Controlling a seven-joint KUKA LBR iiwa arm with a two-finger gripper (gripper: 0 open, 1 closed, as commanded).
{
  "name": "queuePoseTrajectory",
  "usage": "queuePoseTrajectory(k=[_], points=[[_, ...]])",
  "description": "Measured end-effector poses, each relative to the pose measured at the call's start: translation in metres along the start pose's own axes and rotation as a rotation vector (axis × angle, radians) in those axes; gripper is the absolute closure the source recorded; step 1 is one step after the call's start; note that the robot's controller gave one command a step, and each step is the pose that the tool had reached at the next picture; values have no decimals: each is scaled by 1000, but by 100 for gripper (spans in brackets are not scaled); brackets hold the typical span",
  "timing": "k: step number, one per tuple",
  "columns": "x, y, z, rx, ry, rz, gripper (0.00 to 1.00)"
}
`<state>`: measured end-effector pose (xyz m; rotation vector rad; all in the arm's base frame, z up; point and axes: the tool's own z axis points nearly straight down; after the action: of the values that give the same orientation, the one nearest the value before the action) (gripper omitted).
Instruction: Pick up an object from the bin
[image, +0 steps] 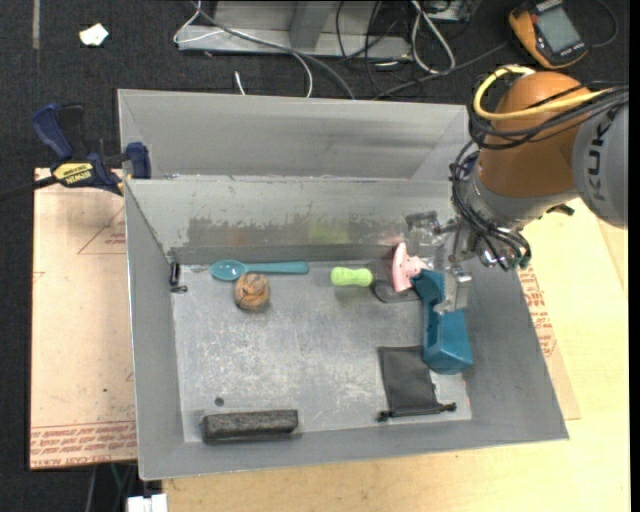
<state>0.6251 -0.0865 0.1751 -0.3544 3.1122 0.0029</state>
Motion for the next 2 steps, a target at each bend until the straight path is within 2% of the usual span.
queuePoseTrajectory(k=[1,2], points=[[-19,14,4,-1,-1,76,0],[-23,18,64,1,-10,320,0]])
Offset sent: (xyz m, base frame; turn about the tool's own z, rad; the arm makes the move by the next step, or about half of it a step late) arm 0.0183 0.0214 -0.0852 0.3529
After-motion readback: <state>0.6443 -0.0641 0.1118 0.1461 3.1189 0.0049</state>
